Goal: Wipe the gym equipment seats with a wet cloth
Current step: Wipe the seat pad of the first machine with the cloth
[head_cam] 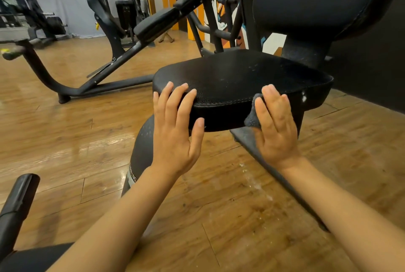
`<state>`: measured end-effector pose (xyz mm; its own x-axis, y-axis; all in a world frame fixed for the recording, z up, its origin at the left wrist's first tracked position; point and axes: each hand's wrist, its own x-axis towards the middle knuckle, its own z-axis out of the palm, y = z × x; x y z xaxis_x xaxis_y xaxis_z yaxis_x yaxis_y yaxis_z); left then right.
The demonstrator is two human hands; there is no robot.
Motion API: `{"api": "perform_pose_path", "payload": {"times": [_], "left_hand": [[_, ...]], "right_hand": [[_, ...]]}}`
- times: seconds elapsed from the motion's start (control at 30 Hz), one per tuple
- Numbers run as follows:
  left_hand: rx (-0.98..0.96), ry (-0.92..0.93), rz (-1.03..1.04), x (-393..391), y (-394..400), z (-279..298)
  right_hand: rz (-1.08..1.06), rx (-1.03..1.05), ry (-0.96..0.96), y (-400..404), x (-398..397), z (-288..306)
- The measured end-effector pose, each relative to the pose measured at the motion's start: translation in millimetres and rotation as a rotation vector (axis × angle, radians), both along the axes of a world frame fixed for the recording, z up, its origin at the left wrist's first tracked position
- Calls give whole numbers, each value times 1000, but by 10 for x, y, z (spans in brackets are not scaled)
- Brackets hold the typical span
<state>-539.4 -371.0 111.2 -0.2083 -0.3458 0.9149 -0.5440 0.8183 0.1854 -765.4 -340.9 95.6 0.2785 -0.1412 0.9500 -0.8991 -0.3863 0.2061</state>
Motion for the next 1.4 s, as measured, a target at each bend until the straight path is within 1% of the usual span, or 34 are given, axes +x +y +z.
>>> {"api": "perform_pose_path", "payload": {"times": [0.13, 0.27, 0.3, 0.37, 0.43, 0.47, 0.53, 0.6, 0.7, 0.77, 0.87, 0.93, 1.03, 1.07, 1.1, 1.17, 1.23, 1.33, 1.4], "left_hand": [[-17, -17, 0, 6, -12, -55], [-53, 4, 16, -5, -29, -31], [-68, 15, 20, -26, -27, -30], [-117, 15, 36, -86, -17, -23], [-175, -28, 68, -150, -4, -6], [-197, -47, 90, -167, -4, 4], [-219, -59, 134, -181, -13, 12], [-220, -50, 161, -195, -17, 6], [-212, -38, 196, -235, 10, -9], [-194, -39, 199, -243, 31, 7], [-183, -55, 209, -210, 48, 28], [-183, -76, 223, -213, 67, 28], [-203, -82, 232, -248, 110, 51], [-217, -80, 242, -259, 125, 76], [-230, -83, 255, -276, 138, 103], [-248, -101, 280, -354, 157, 133], [-251, -94, 329, -490, 201, 113], [-238, -60, 431, -655, 227, 79], [-244, -52, 456, -687, 210, 72]], "right_hand": [[68, 11, -33, -20, 332, 20], [75, -12, -84, -4, 574, 90], [86, -9, -56, 9, 568, 97], [95, -36, 63, 11, 469, 110], [89, -85, 177, -6, 235, 146], [75, -102, 194, -18, 71, 161], [32, -68, 129, -29, -288, 148], [-1, 1, -26, -16, -498, 81], [35, 0, -235, -43, -344, 42], [91, -34, -262, -63, -75, 100], [147, -73, -94, -64, 231, 198], [157, -95, 3, -39, 283, 246], [143, -118, 235, -13, -8, 288], [134, -119, 268, -29, -204, 314], [118, -106, 249, -53, -427, 328], [69, -32, 133, -80, -855, 291], [58, 59, 19, -88, -1118, 221], [80, 68, -83, -92, -1072, 203], [81, 56, -83, -89, -848, 228]]}}
